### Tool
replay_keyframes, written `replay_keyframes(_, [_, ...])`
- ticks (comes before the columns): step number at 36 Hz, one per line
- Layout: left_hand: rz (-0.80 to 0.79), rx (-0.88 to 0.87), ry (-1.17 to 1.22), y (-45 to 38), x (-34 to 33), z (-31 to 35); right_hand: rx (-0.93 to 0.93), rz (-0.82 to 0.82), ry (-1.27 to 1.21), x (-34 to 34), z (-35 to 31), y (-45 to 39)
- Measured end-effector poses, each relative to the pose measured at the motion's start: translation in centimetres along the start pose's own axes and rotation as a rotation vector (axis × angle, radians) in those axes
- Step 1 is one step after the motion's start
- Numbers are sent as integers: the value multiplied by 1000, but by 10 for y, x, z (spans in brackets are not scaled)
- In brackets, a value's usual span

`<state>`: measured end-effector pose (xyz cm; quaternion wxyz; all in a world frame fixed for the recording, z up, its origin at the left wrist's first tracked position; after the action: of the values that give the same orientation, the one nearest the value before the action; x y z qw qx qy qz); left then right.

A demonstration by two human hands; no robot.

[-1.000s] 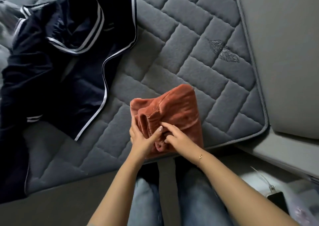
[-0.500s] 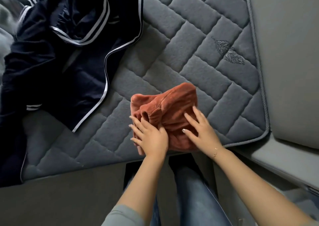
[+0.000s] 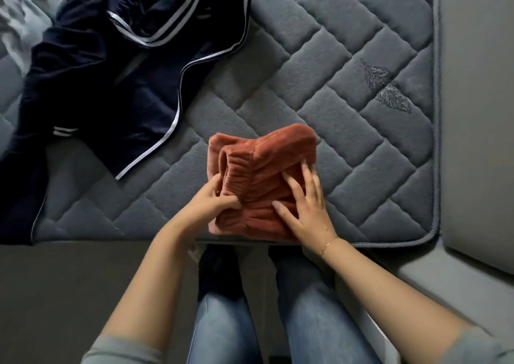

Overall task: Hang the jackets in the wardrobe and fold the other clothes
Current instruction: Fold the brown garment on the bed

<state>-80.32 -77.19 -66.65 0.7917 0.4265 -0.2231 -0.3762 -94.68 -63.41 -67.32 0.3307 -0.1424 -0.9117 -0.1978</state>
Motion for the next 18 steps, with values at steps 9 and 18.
replay_keyframes(9, [202,-118,184,-19,27,-32,-96,340,-173,30,10,-42])
replay_keyframes(18, [264,91,409,-27,21,-80,-558,-61,-831,-11,55,-61])
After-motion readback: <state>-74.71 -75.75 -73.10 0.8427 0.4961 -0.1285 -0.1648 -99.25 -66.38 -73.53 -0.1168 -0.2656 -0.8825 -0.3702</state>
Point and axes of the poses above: each hand's wrist, its own y-axis away from the middle knuckle, its own x-axis out of the back of the hand, z = x × y, the point moved 7 cm from there along -y, towards the middle knuckle, and after that the axes turned 5 degrees about x, right-handed, at the moved point
